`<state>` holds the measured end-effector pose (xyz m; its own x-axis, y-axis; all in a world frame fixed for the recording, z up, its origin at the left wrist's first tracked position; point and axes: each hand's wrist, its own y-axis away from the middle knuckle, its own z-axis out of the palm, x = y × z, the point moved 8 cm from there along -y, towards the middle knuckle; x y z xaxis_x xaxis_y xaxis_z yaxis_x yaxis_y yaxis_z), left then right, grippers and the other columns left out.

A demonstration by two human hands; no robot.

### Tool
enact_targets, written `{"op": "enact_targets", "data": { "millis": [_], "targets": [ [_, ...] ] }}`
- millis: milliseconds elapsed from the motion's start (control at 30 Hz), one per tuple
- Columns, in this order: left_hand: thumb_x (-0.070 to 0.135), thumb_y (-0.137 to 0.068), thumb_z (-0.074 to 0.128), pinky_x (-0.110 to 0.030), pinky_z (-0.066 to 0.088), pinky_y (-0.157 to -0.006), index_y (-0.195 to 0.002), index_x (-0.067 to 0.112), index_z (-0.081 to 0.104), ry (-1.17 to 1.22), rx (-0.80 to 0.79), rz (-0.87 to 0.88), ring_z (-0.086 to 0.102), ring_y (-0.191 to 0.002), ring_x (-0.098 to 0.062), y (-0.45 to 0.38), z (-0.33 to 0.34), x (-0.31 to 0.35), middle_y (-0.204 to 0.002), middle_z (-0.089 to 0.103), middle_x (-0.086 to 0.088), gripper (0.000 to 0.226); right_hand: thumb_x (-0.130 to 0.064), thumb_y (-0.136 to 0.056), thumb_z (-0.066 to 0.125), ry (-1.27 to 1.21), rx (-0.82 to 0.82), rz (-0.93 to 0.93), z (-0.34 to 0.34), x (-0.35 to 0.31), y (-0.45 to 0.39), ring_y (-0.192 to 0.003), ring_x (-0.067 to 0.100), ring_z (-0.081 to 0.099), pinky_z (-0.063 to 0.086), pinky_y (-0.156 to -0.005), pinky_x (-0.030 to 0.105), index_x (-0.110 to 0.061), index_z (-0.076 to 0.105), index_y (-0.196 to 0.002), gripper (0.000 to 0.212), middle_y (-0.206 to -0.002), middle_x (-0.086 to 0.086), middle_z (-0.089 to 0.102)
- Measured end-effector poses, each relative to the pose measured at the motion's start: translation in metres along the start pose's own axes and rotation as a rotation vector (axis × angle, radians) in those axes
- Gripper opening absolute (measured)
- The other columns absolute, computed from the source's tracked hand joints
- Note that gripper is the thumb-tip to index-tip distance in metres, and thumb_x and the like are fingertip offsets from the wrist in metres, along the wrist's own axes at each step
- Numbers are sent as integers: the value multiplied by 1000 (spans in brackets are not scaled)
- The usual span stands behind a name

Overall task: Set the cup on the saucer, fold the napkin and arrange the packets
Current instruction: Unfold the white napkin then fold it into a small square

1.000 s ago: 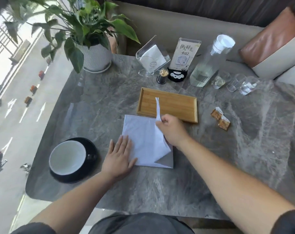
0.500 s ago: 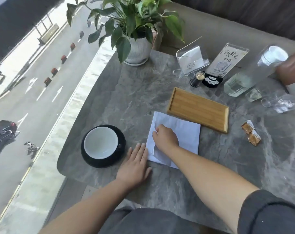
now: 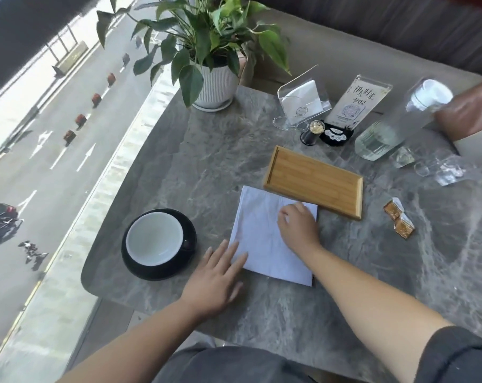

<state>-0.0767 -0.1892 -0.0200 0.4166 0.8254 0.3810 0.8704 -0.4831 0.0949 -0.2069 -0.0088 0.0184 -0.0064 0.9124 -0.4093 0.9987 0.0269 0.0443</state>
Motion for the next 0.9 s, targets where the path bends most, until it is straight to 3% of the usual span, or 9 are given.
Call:
{"op": "enact_targets", "data": {
  "millis": [67,133,200,300,433,567,667,800,900],
  "targets": [
    [52,-91,40,-58,29,-107,-142,18,43,-106,-91,27,31,-139,-34,-1,12,3,-151,38,-11,62,-20,-92,48,219,-62,-88,-4,22,-5,-117,27,45,35,-96,40,-14,61,-111,24,-123,7,56],
    [57,-92,33,-60,28,-107,-142,17,43,-183,-150,3,27,-140,-33,-3,19,-3,-150,38,-9,65,-25,-98,37,399,-275,-186,9,42,-5,-138,23,24,20,-109,39,-18,45,-136,39,-150,3,34],
    [60,-93,28,-61,25,-107,-143,14,42,-229,-194,-3,24,-140,-33,-7,22,-9,-150,37,-9,69,-28,-101,27,504,-441,-228,19,62,-1,-145,21,8,10,-115,39,-21,27,-147,46,-159,0,13],
    [65,-93,13,-61,9,-113,-148,13,28,-238,-239,-20,8,-144,-33,-19,22,-19,-156,22,-7,78,-33,-101,24,558,-462,-206,15,85,11,-145,18,9,16,-112,38,-24,16,-150,50,-160,-2,7],
    [71,-85,-8,-56,-11,-114,-152,19,8,-260,-219,-69,-16,-144,-27,-47,15,-25,-158,-4,1,86,-35,-101,26,549,-436,-102,6,107,39,-142,19,18,25,-108,41,-24,19,-149,50,-160,-3,12],
    [66,-89,-4,-53,-16,-112,-152,25,4,-218,-209,-166,-29,-138,-20,-71,9,-26,-159,-11,5,76,-32,-98,32,499,-383,-36,-8,117,57,-135,25,30,26,-106,42,-23,31,-144,47,-155,1,25],
    [60,-94,12,-53,-9,-115,-152,19,13,-203,-183,-177,-20,-143,-23,-71,3,-11,-161,0,-1,70,-29,-95,39,294,-231,115,-29,120,46,-131,26,33,30,-103,41,-20,39,-139,45,-148,3,35],
    [52,-93,35,-58,20,-113,-143,10,41,-210,-102,65,23,-143,-32,-52,-1,53,-154,30,-11,65,-30,-96,40,187,-326,299,-23,126,23,-132,33,34,33,-105,42,-9,32,-142,51,-148,12,34],
    [52,-96,26,-50,0,-116,-151,15,21,-199,-234,147,7,-147,-29,-43,23,87,-159,8,-8,67,-24,-91,47,168,-383,387,-20,130,14,-119,34,47,42,-89,39,-8,41,-127,41,-133,14,46]
  ]
}}
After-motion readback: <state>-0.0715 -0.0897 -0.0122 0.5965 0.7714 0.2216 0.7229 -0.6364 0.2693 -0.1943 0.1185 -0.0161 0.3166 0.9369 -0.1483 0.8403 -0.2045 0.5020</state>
